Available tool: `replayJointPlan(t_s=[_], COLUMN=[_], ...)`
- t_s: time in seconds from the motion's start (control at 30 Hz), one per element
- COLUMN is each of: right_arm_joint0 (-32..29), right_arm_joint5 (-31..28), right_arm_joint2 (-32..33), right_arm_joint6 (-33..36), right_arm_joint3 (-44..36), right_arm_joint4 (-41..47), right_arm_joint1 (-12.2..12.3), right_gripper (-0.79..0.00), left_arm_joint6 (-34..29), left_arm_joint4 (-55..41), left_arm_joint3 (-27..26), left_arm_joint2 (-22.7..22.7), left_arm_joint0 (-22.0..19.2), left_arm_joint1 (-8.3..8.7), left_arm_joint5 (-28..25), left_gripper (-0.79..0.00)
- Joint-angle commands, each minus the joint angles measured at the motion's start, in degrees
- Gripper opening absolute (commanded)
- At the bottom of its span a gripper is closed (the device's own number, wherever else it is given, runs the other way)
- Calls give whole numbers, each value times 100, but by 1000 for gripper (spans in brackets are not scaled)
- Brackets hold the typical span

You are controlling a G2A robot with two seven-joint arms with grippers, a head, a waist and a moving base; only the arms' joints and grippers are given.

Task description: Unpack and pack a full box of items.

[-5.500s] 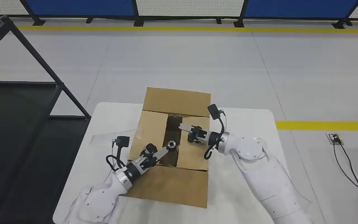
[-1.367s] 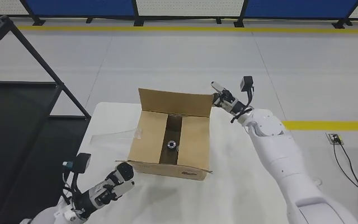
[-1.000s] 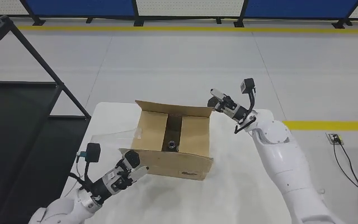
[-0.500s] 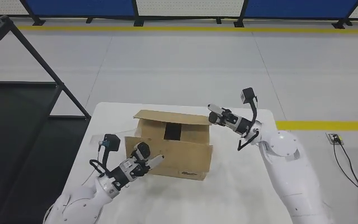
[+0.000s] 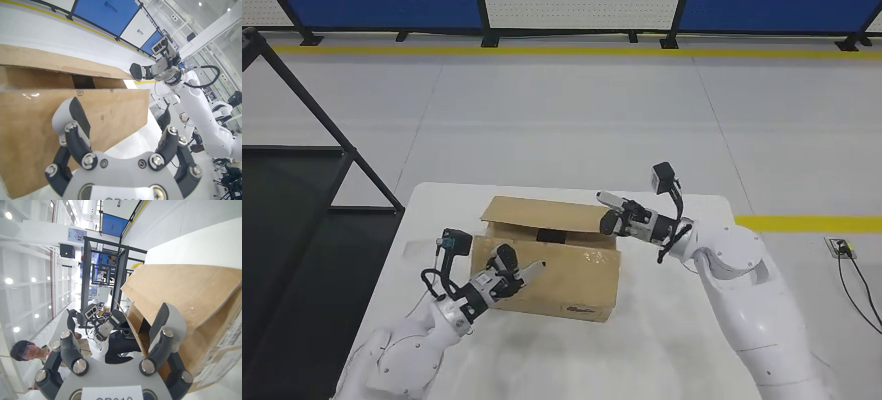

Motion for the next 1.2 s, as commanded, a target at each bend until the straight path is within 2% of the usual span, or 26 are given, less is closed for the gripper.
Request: replayJointPlan(t_s=[0.0,0.4,0.77,0.9,1.17], right_arm_joint0=[64,234,48,-31,-145], right_arm_joint5=[197,661,483,278,-398], right_arm_joint2=[-27,-222,-306,-325,-306], right_arm_joint6=[116,591,492,412,524], right_arm_joint3=[77,339,258,299,475], right_arm_joint4=[170,441,372,352,472], right_arm_joint1=[-2,22,70,83,112], right_gripper=[0,0,0,0,0], left_arm_joint6=[32,165,265,433,553], left_arm_joint4=[49,216,144,-350,-1597], left_arm_joint3=[73,241,277,115,-160], left_arm_joint2=[59,308,324,15,-1161], left_arm_joint0=[-72,-312,-361,-122,715], left_arm_joint1=[-12,-71,-100,-84,8], left_arm_joint5=[61,221,187,16,-577], left_gripper=[0,0,0,0,0])
